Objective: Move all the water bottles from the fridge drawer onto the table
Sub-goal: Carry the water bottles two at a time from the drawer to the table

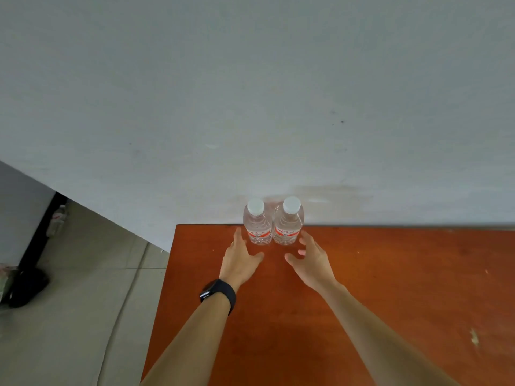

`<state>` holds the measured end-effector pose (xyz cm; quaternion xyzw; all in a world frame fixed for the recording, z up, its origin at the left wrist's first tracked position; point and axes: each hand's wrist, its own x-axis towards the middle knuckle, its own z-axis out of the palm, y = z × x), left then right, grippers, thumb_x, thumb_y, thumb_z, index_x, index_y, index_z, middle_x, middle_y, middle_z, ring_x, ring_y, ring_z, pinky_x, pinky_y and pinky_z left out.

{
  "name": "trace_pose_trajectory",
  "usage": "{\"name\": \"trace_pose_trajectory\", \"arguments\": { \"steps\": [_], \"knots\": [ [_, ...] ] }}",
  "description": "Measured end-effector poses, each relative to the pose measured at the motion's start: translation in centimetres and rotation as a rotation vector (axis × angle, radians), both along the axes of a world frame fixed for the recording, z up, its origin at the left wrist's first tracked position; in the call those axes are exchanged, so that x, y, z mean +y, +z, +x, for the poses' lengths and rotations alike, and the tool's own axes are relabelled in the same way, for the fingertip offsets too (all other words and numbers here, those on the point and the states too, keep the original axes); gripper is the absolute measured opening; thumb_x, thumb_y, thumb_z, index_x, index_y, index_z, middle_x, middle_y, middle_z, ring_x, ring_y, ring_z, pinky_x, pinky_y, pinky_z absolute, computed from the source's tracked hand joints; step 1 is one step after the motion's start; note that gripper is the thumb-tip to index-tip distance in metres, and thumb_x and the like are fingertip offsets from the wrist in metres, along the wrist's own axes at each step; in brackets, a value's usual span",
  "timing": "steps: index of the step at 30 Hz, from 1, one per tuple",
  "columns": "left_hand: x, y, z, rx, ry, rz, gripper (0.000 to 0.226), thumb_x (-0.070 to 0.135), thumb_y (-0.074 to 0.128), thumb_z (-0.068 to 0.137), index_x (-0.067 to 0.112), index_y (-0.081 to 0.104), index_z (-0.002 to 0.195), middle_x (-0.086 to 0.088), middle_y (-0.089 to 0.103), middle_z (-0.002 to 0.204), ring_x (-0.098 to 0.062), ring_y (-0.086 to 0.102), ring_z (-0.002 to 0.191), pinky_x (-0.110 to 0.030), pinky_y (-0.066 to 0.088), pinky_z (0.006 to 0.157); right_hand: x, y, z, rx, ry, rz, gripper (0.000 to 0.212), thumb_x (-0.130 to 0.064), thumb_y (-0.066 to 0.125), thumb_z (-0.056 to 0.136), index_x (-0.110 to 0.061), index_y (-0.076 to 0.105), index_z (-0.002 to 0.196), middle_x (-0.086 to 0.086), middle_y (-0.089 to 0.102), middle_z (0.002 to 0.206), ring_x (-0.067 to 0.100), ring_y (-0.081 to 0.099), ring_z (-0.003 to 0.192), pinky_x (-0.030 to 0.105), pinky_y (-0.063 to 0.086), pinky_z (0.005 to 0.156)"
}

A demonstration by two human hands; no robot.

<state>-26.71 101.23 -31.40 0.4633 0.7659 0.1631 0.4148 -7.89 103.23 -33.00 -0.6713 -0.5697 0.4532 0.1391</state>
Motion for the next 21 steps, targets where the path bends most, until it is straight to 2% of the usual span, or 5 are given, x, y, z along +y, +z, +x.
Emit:
{"name": "trace_pose_trajectory", "arguments": {
  "steps": [7,9,13,17,21],
  "knots": [
    [-6.2,3.8,2.6,0.127,-0.365,-0.091,0.049,0.041,0.058,0.098,0.029,0.047,0.144,0.0,0.049,0.148,-0.017,0.06,0.118,-0.03,0.054,0.093,-7.3,6.1,5.2,-0.113,0.014,0.129,0.04,-0.033,0.062,0.097,-0.03,0.057,0.136,-0.009,0.061,0.134,0.011,0.056,0.124,0.02,0.039,0.096],
    [-7.7,5.0,4.3,0.191,-0.476,-0.041,0.047,0.041,0.056,0.099,0.03,0.047,0.144,0.0,0.049,0.148,-0.021,0.061,0.117,-0.037,0.054,0.097,-10.5,8.2,7.0,-0.124,-0.003,0.183,0.035,-0.033,0.06,0.098,-0.031,0.062,0.132,-0.012,0.06,0.133,0.011,0.055,0.125,0.023,0.039,0.103],
    [-10.4,7.9,8.9,0.33,-0.713,0.124,0.043,0.039,0.049,0.101,0.03,0.049,0.144,0.003,0.049,0.148,-0.021,0.038,0.141,-0.045,0.029,0.118,-17.5,11.5,11.7,-0.263,-0.007,0.248,0.033,-0.039,0.053,0.101,-0.033,0.063,0.132,-0.017,0.054,0.14,0.013,0.04,0.138,0.027,0.029,0.112],
    [-12.8,10.8,15.3,0.353,-0.917,0.246,0.044,0.039,0.044,0.104,0.03,0.045,0.147,0.004,0.044,0.152,-0.02,0.027,0.148,-0.047,0.015,0.123,-24.3,14.2,17.9,-0.374,-0.106,0.326,0.032,-0.036,0.055,0.1,-0.031,0.066,0.13,-0.008,0.057,0.141,0.022,0.035,0.143,0.04,0.033,0.117],
    [-15.3,13.4,24.2,0.348,-1.1,0.369,0.046,0.041,0.041,0.104,0.032,0.042,0.149,0.005,0.041,0.155,-0.019,0.022,0.15,-0.046,0.011,0.124,-31.2,17.2,24.7,-0.522,-0.27,0.308,0.037,-0.044,0.046,0.102,-0.035,0.059,0.136,-0.011,0.05,0.148,0.02,0.024,0.149,0.039,0.024,0.121]
  ]
}}
